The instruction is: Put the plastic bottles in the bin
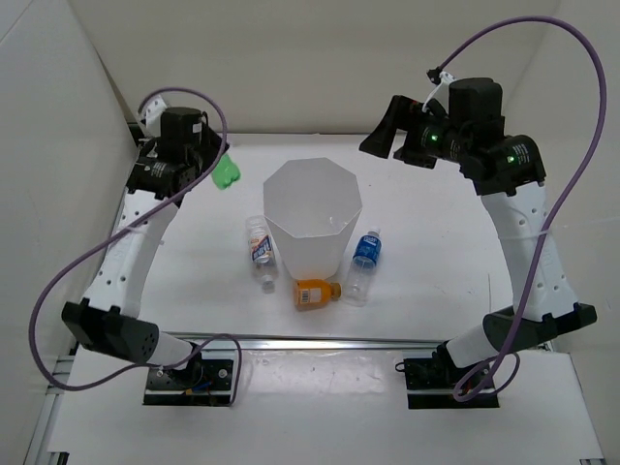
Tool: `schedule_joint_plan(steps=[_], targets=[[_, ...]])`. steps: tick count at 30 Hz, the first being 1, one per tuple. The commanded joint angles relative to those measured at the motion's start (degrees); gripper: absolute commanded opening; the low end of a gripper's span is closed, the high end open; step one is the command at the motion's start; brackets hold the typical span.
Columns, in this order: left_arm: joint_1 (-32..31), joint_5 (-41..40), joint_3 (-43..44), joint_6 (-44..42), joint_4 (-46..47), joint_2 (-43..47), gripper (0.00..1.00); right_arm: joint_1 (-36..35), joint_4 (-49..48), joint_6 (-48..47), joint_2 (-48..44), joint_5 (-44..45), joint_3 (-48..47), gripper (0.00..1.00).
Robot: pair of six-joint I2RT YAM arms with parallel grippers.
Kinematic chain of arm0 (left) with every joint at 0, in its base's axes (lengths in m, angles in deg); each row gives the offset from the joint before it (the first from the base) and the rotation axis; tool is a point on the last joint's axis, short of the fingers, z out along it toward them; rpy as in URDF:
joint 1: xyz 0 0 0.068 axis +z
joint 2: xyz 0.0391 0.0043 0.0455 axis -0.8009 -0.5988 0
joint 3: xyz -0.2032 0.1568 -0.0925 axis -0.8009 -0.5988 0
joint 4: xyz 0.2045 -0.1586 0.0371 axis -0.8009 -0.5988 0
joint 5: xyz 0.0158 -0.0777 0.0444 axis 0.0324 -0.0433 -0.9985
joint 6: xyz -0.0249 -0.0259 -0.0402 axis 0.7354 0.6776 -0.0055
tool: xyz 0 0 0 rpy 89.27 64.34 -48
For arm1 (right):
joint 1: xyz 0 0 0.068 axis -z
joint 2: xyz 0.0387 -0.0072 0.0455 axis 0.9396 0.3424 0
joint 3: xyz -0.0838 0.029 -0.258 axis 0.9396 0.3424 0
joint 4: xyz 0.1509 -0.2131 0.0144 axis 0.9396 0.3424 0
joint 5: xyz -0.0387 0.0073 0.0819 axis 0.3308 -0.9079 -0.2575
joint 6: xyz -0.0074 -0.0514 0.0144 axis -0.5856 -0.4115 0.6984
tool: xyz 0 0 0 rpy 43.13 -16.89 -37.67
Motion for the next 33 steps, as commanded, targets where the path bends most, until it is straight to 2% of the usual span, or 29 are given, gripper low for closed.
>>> schedule_joint_plan(steps=[1,2,5,6,9,12,13,16,21,23,26,27,29,33], targets=[[-5.39,1.78,8.49,0.18,0.46,2.72,0.32,1.4,-0.66,0.93,0.37,-1.68,0.66,1.0],[-6.97,2.31,12.51,-0.51,1.16,2.19,0.32,1.41,-1.18,1.71,0.37,-1.68,1.36,1.0],[-14.61,0.83,17.47,-2.89,1.17,-0.18,0.32,2.64,-1.19,2.77,0.37,-2.47,2.59,1.0],[-18.46,-0.48,17.48,-2.89,1.17,-0.88,0.32,3.16,-1.19,3.29,0.37,-2.99,2.6,1.0],[-24.62,-1.02,15.9,-3.77,1.69,-1.5,0.34,4.22,-1.19,3.83,0.37,-3.0,3.82,1.0],[-28.86,-1.55,12.47,-4.99,1.69,-1.5,0.36,5.54,-1.19,5.23,-0.15,-3.53,6.72,1.0],[-30.78,-0.85,11.86,-5.61,1.69,-1.5,0.44,6.41,-1.19,6.1,-0.68,-3.53,7.77,1.0],[-31.94,-0.75,11.32,-7.55,0.47,-1.5,1.0,8.08,-1.19,7.86,-1.99,-3.53,12.69,1.0],[-31.94,-8.91,15.27,-10.1,-3.13,0.94,1.0,10.28,-0.06,10.15,-2.53,-3.7,20.16,1.0],[-31.33,-15.06,14.58,-10.1,-4.72,3.23,1.0,10.9,1.53,10.95,-0.7,-1.95,23.32,1.0],[-30.02,-21.75,10.2,-7.47,-6.22,9.73,1.0,10.9,3.29,11.56,2.3,-2.64,27.88,1.0],[-30.01,-22.55,5.48,-6.86,-6.22,13.4,1.0,10.38,1.73,11.04,2.91,-3.34,29.22,1.0],[-28.61,-23.25,-0.42,-5.54,-7.43,16.59,1.0,9.68,0.23,11.03,4.76,-3.87,32.03,1.0],[-26.67,-22.65,-5.19,-0.88,-13.14,21.17,1.0,7.48,-3.12,11.74,7.49,-3.88,37.75,1.0]])
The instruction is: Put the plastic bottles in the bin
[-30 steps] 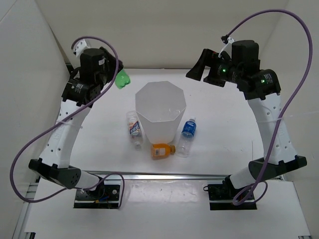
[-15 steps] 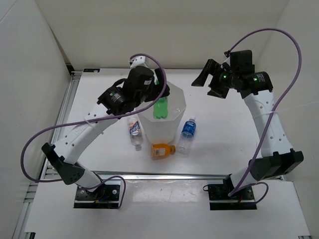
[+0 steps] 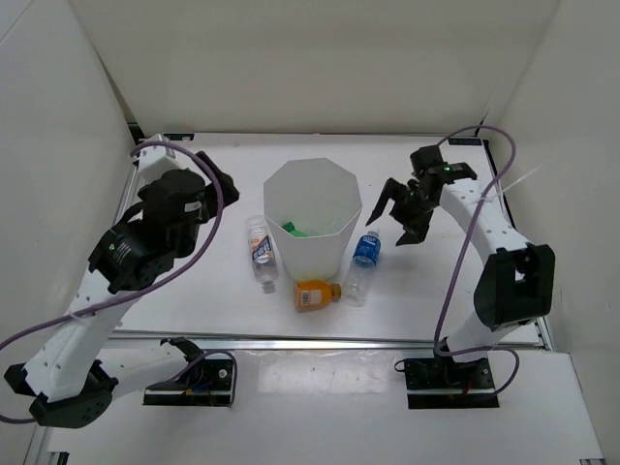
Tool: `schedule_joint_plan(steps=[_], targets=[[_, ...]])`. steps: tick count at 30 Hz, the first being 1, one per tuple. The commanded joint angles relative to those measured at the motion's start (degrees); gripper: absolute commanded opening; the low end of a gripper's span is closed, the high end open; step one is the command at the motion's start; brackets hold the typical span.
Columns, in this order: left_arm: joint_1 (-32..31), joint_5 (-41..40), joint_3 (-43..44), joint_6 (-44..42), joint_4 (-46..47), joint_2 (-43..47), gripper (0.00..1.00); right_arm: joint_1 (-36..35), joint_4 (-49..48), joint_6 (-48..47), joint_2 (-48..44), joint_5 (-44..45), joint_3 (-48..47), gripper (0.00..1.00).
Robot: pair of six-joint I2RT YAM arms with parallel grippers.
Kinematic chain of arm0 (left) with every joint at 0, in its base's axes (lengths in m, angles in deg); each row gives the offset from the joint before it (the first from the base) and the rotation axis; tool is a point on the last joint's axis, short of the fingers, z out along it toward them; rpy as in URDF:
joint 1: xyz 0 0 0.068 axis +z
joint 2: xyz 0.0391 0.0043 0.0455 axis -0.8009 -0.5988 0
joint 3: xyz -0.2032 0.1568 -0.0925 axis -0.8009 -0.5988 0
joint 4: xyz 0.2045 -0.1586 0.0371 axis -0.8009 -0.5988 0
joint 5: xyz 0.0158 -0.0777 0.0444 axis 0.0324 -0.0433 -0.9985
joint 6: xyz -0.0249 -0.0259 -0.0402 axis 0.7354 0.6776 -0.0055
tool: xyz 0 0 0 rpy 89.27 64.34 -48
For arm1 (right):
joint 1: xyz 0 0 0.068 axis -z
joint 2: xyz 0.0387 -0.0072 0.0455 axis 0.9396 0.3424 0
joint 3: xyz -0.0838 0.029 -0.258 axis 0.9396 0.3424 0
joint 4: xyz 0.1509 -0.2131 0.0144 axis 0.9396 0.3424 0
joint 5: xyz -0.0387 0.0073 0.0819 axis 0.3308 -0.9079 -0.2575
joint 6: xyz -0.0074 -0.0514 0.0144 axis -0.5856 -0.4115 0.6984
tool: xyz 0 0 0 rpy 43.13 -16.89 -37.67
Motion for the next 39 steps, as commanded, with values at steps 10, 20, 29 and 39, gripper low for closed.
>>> schedule_joint_plan(steps=[10,20,29,39], targets=[[5.63,4.03,-10.32,9.03,-12.19,2.52,1.0,-3.62,-7.91,2.52,11.21,0.08,7.6,1.0],[8.8,7.37,-13.4,9.03,-15.18,3.13,1.0,-2.74,-10.81,1.21,20.8,0.08,6.98,0.68],[10.74,7.99,-14.55,7.9,-12.9,2.0,1.0,5.25,-1.6,0.68,9.3,13.87,7.61,0.31],[11.88,10.53,-20.09,7.36,-8.14,-1.51,1.0,3.42,3.95,1.12,-3.9,16.7,-28.22,0.26]])
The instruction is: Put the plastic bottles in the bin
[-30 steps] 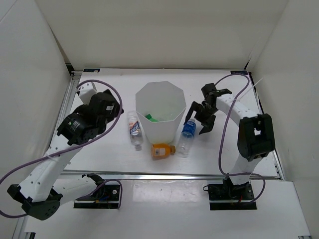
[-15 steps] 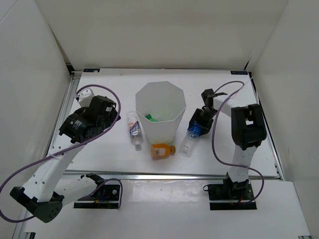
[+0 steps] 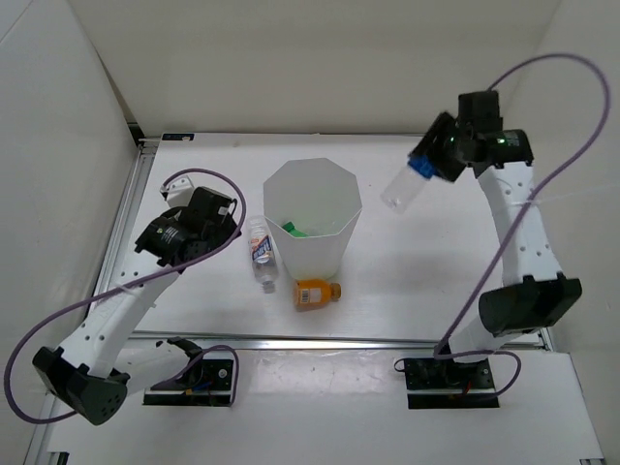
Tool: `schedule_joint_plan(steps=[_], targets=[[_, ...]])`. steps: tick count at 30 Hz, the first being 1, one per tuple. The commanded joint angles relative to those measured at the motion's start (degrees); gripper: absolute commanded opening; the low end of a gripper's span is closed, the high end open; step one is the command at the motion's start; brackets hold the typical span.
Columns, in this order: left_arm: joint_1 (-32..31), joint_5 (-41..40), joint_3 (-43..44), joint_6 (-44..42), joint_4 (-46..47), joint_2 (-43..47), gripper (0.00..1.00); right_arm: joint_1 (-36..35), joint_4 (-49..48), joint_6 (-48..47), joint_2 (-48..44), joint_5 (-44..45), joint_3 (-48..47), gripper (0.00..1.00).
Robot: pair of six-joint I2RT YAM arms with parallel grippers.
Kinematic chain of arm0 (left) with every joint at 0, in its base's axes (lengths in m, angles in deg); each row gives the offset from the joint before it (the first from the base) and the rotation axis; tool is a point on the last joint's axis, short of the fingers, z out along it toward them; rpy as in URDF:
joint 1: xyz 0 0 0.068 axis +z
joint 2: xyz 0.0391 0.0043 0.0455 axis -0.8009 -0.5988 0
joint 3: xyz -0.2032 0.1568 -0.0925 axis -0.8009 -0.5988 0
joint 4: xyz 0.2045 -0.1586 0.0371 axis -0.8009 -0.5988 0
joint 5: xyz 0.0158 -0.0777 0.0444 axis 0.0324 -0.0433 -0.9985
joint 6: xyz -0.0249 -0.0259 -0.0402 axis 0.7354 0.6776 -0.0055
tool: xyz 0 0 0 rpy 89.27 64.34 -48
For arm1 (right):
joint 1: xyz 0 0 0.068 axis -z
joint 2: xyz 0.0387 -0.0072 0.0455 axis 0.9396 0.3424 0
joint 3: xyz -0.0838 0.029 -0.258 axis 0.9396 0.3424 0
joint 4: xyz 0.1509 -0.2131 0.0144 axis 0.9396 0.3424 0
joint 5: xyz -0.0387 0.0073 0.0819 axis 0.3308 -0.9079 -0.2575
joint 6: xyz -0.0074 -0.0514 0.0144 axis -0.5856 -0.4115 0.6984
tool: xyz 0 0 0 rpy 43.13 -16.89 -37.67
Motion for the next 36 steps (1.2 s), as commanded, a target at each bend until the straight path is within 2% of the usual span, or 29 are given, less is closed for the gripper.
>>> schedule_joint_plan(steps=[1,2,5,8,10,11,12,15,16,20,25,36], targets=[[1.21,2.69,-1.48,-0.37,2.54,-2.15,1.0,-3.67,1.48,-0.98,-3.64,-0.59,-12.86,0.26],[1.74,3.22,-1.49,-0.98,3.42,-3.38,1.0,-6.2,0.87,-0.99,-3.12,-1.38,-18.02,0.26],[2.36,4.28,-2.1,-1.69,4.3,-5.23,1.0,-12.52,0.34,-2.39,-2.41,-1.92,-23.42,0.26],[3.41,5.59,-2.1,-2.22,5.8,-7.78,1.0,-18.17,-1.76,-3.09,-2.41,-1.04,-24.4,0.33],[3.94,6.12,-2.1,-2.92,7.28,-9.54,1.0,-21.06,-2.91,-4.67,-1.89,-3.66,-22.3,0.4],[4.46,6.82,-2.1,-3.44,7.81,-10.15,1.0,-22.12,-2.91,-4.68,-0.92,-6.46,-21.69,0.47],[4.47,6.83,-2.1,-3.45,8.43,-10.68,1.0,-23.0,-2.91,-4.68,-0.3,-7.79,-20.72,0.66],[5.69,7.97,-2.1,-4.06,10.63,-13.05,1.0,-25.03,-0.2,-5.2,1.37,-10.53,-19.13,0.88],[5.7,8.84,-2.1,-4.67,11.15,-14.36,1.0,-25.82,0.42,-5.2,1.37,-9.22,-19.13,1.0],[6.4,12.36,-2.1,-6.17,13.44,-18.06,1.0,-25.13,-0.1,-8.54,-0.39,-6.23,-22.37,1.0],[6.4,22.11,-2.1,-10.56,19.33,-22.98,1.0,-21.53,0.43,-9.25,-2.49,-6.84,-24.84,1.0],[6.4,27.74,0.09,-14.0,25.04,-34.06,1.0,-19.24,1.48,-9.86,-6.27,-11.05,-20.8,1.0]])
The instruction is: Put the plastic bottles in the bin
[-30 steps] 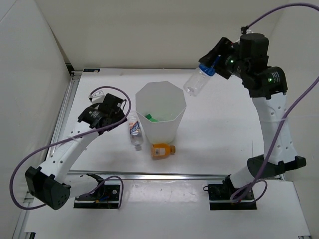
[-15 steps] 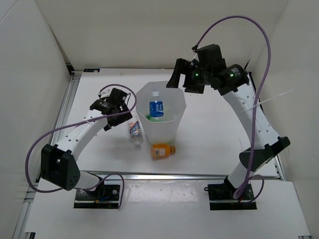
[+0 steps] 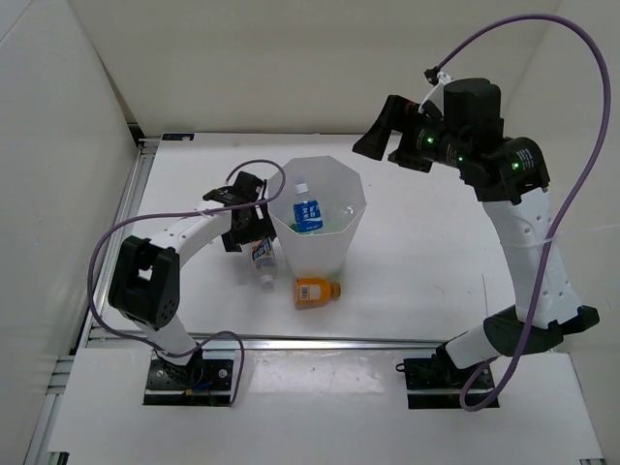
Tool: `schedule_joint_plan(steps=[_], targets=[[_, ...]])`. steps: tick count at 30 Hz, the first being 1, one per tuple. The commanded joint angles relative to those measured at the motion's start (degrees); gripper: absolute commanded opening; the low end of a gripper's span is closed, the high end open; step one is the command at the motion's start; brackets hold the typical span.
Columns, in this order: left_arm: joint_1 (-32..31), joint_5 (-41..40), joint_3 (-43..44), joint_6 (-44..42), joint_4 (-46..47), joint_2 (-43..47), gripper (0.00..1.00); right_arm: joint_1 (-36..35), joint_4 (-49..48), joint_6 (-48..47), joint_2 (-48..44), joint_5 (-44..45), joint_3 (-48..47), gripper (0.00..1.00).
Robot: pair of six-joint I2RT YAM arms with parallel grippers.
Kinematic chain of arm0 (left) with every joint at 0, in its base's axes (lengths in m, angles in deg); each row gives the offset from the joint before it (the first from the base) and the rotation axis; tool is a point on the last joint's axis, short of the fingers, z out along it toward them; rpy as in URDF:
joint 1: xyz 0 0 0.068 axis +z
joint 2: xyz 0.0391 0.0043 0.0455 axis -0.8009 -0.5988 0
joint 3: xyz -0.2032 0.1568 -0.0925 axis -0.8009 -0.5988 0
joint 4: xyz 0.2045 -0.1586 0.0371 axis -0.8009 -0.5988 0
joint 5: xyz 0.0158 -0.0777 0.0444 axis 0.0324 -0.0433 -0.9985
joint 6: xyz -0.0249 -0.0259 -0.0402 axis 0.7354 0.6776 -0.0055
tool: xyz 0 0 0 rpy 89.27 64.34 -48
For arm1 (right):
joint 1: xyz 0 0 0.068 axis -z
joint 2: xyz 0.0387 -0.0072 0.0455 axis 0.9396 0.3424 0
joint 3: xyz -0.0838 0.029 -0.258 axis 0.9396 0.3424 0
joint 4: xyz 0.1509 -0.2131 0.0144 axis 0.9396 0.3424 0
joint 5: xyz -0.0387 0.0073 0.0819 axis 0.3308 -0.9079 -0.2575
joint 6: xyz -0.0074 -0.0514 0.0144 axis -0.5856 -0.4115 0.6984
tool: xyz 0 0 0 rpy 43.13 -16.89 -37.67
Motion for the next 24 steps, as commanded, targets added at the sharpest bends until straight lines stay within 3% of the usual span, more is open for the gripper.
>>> schedule_joint_plan(steps=[1,7,10,11,13,14,18,24], targets=[[0.02,4.09,1.69,-1.78,3.08,-2.02,1.0,1.81,0.1,-1.95,-0.2,-2.16,0.16,1.0],[0.02,5.42,0.37,-1.78,3.61,-6.15,1.0,5.77,1.15,-3.0,-0.2,-5.05,-0.46,1.0],[0.02,5.42,-0.24,-1.78,3.61,-6.16,0.82,8.31,1.16,-3.0,-0.73,-6.56,-0.46,1.0],[0.54,4.72,-0.24,-1.78,3.61,-6.16,0.63,8.32,1.16,-3.0,-0.73,-7.25,-0.46,1.0],[0.55,2.79,-0.24,-1.78,3.61,-3.98,0.47,9.2,1.16,-3.0,-0.73,-8.13,-0.46,1.0],[0.55,0.08,-0.24,-1.26,3.09,-2.92,0.43,9.81,1.16,-3.0,-0.73,-8.75,-0.46,1.0],[1.16,-8.17,4.4,0.24,-1.91,2.53,0.43,10.96,0.54,-3.0,-0.73,-9.98,0.85,1.0],[1.16,-19.62,20.47,2.78,-10.54,10.44,0.45,10.96,-1.12,-2.48,-1.34,-10.51,3.4,1.0]])
